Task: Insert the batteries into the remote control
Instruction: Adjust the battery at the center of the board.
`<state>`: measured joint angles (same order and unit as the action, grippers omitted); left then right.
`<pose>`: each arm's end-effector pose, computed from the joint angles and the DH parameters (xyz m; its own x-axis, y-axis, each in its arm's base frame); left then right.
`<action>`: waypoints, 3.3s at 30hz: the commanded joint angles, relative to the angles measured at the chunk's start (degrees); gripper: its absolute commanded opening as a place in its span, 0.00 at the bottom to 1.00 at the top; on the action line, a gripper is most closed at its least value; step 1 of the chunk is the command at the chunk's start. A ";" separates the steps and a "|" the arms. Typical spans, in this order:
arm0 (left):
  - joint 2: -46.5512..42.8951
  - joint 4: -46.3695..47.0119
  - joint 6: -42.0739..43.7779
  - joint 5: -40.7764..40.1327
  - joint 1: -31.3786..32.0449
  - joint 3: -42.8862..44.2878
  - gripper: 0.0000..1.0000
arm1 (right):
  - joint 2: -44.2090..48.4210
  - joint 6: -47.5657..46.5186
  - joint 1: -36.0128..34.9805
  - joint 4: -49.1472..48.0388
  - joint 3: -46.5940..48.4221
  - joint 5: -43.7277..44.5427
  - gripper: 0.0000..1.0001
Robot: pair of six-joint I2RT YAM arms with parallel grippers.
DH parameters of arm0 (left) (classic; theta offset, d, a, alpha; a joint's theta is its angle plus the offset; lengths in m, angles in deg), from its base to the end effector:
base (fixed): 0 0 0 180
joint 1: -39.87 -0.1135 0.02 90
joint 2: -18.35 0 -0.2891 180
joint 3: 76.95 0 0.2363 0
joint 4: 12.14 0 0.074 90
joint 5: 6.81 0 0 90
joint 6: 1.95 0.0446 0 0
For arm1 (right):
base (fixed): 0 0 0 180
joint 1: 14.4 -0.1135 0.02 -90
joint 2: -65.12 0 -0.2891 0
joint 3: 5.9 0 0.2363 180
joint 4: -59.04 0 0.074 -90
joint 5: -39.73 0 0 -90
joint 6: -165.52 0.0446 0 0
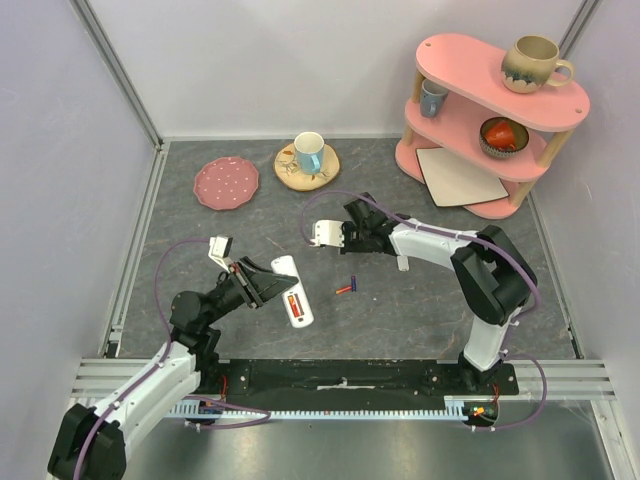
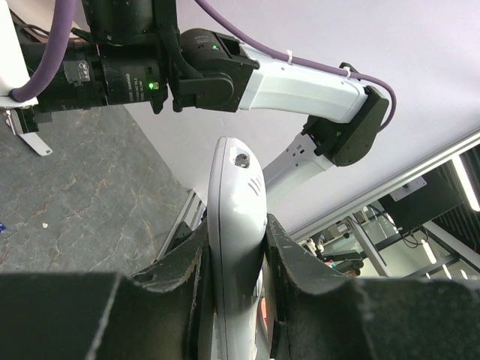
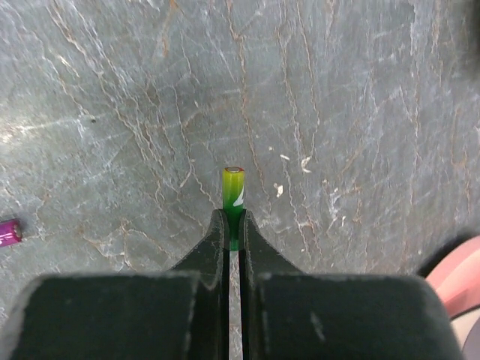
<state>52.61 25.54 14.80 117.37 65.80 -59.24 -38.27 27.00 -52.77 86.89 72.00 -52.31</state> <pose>0.0889 -0.0711 0.2489 -0.7042 -0.5384 -0.4627 0.5505 -0.0026 -0.8348 0.2899 0.2316 0.1979 0.0607 -0.9069 -0.4169 -0.8931 0.1372 -0.4284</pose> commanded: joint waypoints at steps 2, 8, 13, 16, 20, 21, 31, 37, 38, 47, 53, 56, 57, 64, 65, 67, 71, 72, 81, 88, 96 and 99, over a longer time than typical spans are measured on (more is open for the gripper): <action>0.02 0.80 0.57 0.10 -0.27 -3.01 0.02 | -1.98 -0.71 -0.13 4.68 5.00 -7.09 0.00; 0.89 0.88 0.04 0.90 -0.18 -3.01 0.02 | -3.74 1.49 -0.04 6.54 4.83 -7.18 0.00; 0.63 0.53 -0.31 0.63 -0.18 -3.01 0.02 | -4.71 3.16 -0.04 6.89 3.34 -7.63 0.14; 0.54 0.62 -0.40 0.72 -0.09 -4.15 0.02 | -4.89 4.21 -0.04 6.72 2.81 -7.01 0.29; 0.63 0.09 -0.40 0.54 -0.09 -4.24 0.02 | -4.54 6.41 -0.04 5.49 2.72 -5.96 0.48; 0.72 0.09 -0.31 0.54 -0.09 -4.15 0.02 | -4.45 7.37 -0.04 5.40 3.07 -5.69 0.58; 0.72 0.09 -0.22 0.81 0.35 -4.06 0.02 | 2.84 19.21 0.05 -4.96 2.54 -4.38 0.68; -0.42 -0.26 -0.66 0.19 0.26 -4.41 0.02 | 8.11 44.29 0.05 -19.37 0.00 7.21 0.92; -0.86 -0.52 -0.66 0.10 0.17 -4.41 0.02 | 8.47 48.90 0.05 -19.47 0.17 9.75 0.98; -2.36 -5.53 0.83 -2.09 0.17 -3.97 0.02 | 3.64 79.60 1.46 -6.56 5.19 14.34 0.97; -2.80 -7.90 1.53 -3.15 0.26 -3.80 0.02 | 0.92 90.87 -1.35 0.56 5.53 29.72 0.94; -2.88 -8.52 1.80 -3.24 0.17 -3.71 0.02 | -0.48 92.71 -3.28 1.35 5.79 32.71 0.97; -2.80 -8.61 1.80 -3.24 0.17 -3.71 0.02 | -0.93 93.07 -3.90 1.62 5.88 33.85 0.98; -2.88 -9.22 2.06 -3.24 0.26 -3.80 0.02 | -5.06 93.34 -5.49 3.55 7.46 34.83 0.93; -2.88 -9.14 2.06 -3.24 0.17 -3.80 0.02 | -5.15 93.34 -5.49 3.64 7.46 34.57 0.92; -2.97 -9.31 2.06 -3.41 0.17 -4.06 0.02 | -5.67 93.51 -5.57 3.55 7.47 34.13 0.90; -2.88 -9.58 2.32 -3.50 0.26 -3.80 0.02 | -6.12 94.21 -5.84 3.55 7.47 33.86 0.86; -2.88 -9.66 2.41 -3.41 0.17 -3.88 0.02 | -6.20 94.39 -5.93 3.55 7.55 33.95 0.85; -2.97 -10.19 2.94 -3.32 0.26 -3.36 0.02 | -8.84 97.46 -6.28 3.82 9.75 33.60 0.79; -2.97 -10.89 3.20 -3.32 0.17 -3.27 0.02 | -10.77 99.75 -6.28 5.22 11.86 33.86 0.71; -3.32 -11.25 3.12 -3.59 0.26 -3.53 0.02 | -12.36 100.19 -6.28 6.01 12.21 33.69 0.66; -3.50 -11.16 3.12 -3.67 0.26 -3.45 0.02 | -12.36 100.19 -6.28 5.93 11.69 33.60 0.65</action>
<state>49.90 13.25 16.05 114.57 65.98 -59.43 -49.22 124.51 -58.80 92.73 82.76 -19.73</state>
